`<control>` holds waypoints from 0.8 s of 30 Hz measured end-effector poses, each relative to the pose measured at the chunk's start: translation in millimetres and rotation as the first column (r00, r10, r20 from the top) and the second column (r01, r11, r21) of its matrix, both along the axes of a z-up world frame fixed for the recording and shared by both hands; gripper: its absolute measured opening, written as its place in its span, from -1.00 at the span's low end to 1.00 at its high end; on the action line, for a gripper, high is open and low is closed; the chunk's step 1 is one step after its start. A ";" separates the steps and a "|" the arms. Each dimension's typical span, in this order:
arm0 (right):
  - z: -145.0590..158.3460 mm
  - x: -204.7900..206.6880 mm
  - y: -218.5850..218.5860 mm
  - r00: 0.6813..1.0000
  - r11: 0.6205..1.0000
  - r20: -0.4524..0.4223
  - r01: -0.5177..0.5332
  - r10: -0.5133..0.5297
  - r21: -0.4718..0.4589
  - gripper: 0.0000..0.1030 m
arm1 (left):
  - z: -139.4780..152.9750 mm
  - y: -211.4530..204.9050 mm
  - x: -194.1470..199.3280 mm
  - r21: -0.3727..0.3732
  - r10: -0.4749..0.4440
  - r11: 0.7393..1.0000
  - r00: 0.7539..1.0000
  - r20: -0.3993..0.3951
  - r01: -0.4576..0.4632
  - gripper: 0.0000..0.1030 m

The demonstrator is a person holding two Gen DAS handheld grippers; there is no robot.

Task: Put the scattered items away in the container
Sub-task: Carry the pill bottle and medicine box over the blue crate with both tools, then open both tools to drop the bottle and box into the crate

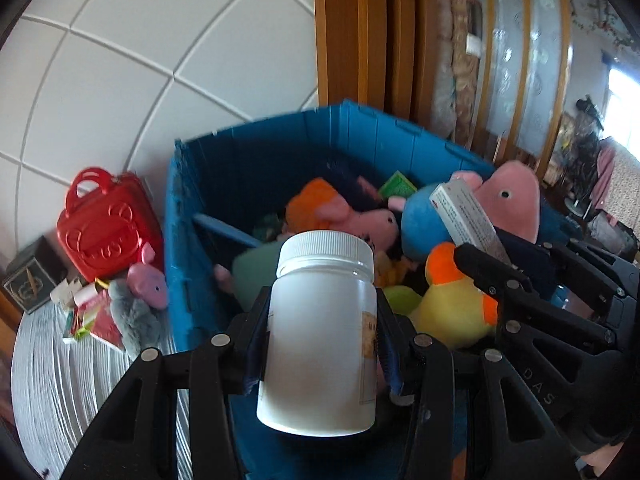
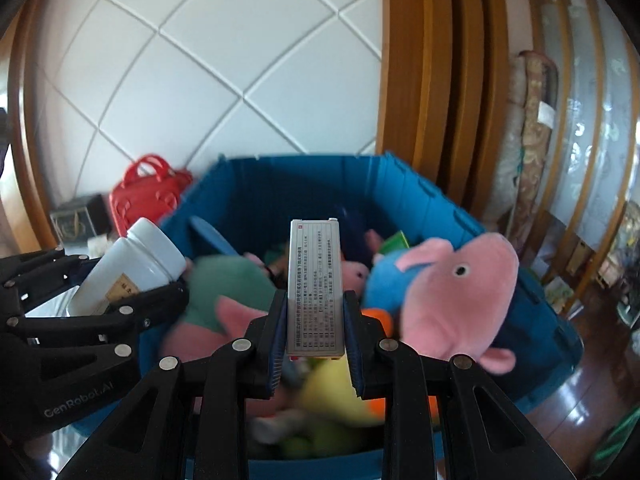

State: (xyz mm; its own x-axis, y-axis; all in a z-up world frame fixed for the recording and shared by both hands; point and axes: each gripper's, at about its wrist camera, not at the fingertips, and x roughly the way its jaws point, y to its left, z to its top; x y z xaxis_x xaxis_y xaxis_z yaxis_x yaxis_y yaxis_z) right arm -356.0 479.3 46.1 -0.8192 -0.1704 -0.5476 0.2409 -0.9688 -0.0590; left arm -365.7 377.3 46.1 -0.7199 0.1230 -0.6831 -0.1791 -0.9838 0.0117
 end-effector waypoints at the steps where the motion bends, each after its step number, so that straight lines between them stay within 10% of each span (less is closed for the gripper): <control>1: -4.8 -5.4 3.6 1.000 1.000 0.009 -0.002 0.002 0.007 -0.50 | -3.6 3.8 -2.9 -0.008 0.007 1.000 1.000 0.023 -0.007 -0.10; 11: -29.9 -36.6 34.4 0.995 0.999 0.091 -0.047 0.047 0.003 -0.50 | -19.2 11.3 -20.4 -0.045 0.095 0.995 0.993 0.075 -0.092 -0.08; 17: -33.2 -42.7 38.5 0.993 0.998 0.104 -0.054 0.053 0.015 -0.48 | -20.3 5.5 -22.4 -0.038 0.126 0.992 0.990 0.067 -0.123 0.26; 22: -32.2 -41.5 37.4 0.994 0.998 0.096 -0.054 0.052 0.025 -0.21 | -16.2 0.6 -13.6 -0.034 0.144 0.989 0.989 0.046 -0.143 0.38; 24: -29.8 -36.5 37.8 0.995 0.998 0.087 -0.053 0.050 0.024 0.20 | -13.1 -2.9 -7.7 -0.031 0.151 0.988 0.988 0.031 -0.150 0.41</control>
State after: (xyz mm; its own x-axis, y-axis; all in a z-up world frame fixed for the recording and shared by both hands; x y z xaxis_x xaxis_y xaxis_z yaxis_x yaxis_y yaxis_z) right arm -392.5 517.1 16.3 -0.7591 -0.1960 -0.6207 0.2957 -0.9534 -0.0606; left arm -373.5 374.5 32.9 -0.7053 -0.0051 -0.7089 -0.0294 -0.9989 0.0364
